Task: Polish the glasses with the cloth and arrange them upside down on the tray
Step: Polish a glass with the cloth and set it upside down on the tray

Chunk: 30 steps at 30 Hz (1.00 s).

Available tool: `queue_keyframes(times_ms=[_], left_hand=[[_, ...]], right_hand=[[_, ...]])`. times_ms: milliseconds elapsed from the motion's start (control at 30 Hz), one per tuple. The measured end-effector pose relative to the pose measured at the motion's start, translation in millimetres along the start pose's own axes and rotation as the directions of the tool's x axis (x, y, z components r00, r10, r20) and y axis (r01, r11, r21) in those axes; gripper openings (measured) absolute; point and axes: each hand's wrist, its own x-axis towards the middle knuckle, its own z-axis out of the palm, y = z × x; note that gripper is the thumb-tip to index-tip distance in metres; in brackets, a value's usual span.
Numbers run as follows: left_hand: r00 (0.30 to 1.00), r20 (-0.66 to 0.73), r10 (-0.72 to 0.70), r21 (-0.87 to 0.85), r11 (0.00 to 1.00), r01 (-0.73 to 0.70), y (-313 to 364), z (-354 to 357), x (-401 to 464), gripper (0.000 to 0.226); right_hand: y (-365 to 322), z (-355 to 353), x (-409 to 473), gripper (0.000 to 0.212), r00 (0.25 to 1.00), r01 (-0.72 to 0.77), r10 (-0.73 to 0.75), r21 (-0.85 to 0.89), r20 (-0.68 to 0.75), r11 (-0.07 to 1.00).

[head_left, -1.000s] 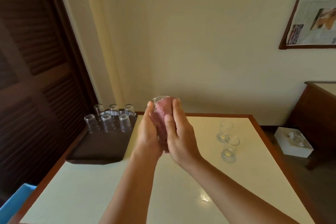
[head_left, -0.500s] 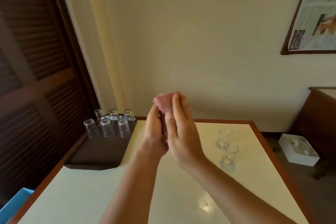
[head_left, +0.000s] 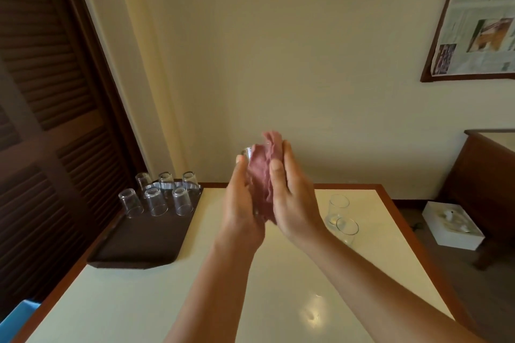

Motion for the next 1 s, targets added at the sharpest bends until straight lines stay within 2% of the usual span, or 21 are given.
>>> queue_keyframes(times_ms=[67, 133, 200, 233, 333, 367, 433, 467, 533, 633, 700, 767, 833, 867, 933, 1000], left_hand=[[0.999, 0.051, -0.007, -0.037, 0.999, 0.009, -2.8, 4.7, 1.2, 0.059], [0.996, 0.067, 0.052, -0.124, 0.991, -0.044, 3.5, 3.8, 2.7, 0.063], [0.993, 0.090, 0.071, -0.183, 0.982, -0.054, 7.4, -0.6, 4.7, 0.069], [0.994, 0.091, 0.054, -0.188, 0.982, -0.036, 7.8, -1.7, 5.5, 0.071], [0.996, 0.086, -0.008, -0.094, 0.995, 0.016, 1.6, 0.8, 6.2, 0.062], [0.995, 0.100, -0.014, -0.097, 0.995, 0.024, 2.3, 1.8, 5.5, 0.061], [0.991, 0.132, 0.026, -0.152, 0.988, -0.006, 8.1, 0.7, 2.4, 0.065], [0.989, 0.134, 0.055, -0.168, 0.985, -0.032, 11.3, -1.6, 1.3, 0.069], [0.988, 0.136, 0.067, -0.177, 0.983, -0.042, 13.1, -3.4, 2.0, 0.073], [0.995, 0.099, 0.014, -0.141, 0.990, 0.000, 5.3, -0.3, 6.7, 0.065], [0.993, 0.113, 0.030, -0.169, 0.986, -0.010, 9.5, -0.1, 4.6, 0.063], [0.986, 0.127, 0.108, -0.215, 0.973, -0.079, 22.2, -7.4, 2.8, 0.070], [0.977, 0.139, 0.163, -0.245, 0.961, -0.125, 32.1, -13.2, 3.8, 0.073], [0.976, 0.133, 0.174, -0.234, 0.962, -0.140, 32.5, -14.6, 5.4, 0.071], [0.980, 0.133, 0.151, -0.209, 0.970, -0.122, 27.6, -13.7, 6.0, 0.063], [0.988, 0.107, 0.109, -0.212, 0.974, -0.085, 27.3, -14.8, 2.0, 0.060]], right_hand=[[-8.5, 2.7, 7.0, 0.048, 0.998, 0.057, -0.060, -0.122, -0.016, 0.991], [-8.6, 7.0, -7.7, 0.057, 0.982, 0.188, -0.178, -0.249, 0.065, 0.950], [-1.2, 4.0, -20.3, 0.059, 0.964, 0.239, -0.207, -0.208, 0.165, 0.948], [0.2, 0.8, -16.1, 0.059, 0.968, 0.208, -0.178, -0.174, 0.177, 0.963], [-5.2, -0.7, 9.2, 0.061, 0.997, 0.045, -0.035, -0.153, 0.065, 0.987], [-9.4, 1.2, 10.6, 0.061, 0.998, 0.045, -0.037, -0.195, 0.046, 0.980], [-10.9, 4.7, -1.9, 0.060, 0.985, 0.163, -0.144, -0.253, 0.091, 0.954], [-8.3, 4.5, -11.4, 0.059, 0.972, 0.212, -0.182, -0.222, 0.149, 0.952], [-4.1, 0.0, -14.2, 0.055, 0.966, 0.161, -0.134, -0.111, 0.220, 0.981], [-12.5, 4.4, 11.6, 0.052, 0.997, 0.006, 0.001, -0.092, 0.072, 0.996], [-28.0, 10.7, 9.4, 0.053, 0.998, 0.068, -0.064, -0.187, 0.030, 0.980], [-25.7, 13.4, -6.4, 0.052, 0.977, 0.195, -0.176, -0.160, 0.124, 0.968], [-25.1, 10.6, -11.9, 0.051, 0.965, 0.183, -0.171, -0.044, 0.201, 0.982], [-25.0, 11.2, -4.9, 0.051, 0.975, 0.131, -0.129, 0.004, 0.179, 0.991], [-32.4, 17.3, 9.9, 0.052, 0.997, 0.049, -0.048, -0.013, 0.062, 0.999], [-44.2, 25.3, 8.7, 0.053, 0.995, 0.095, -0.093, -0.129, 0.020, 0.987]])
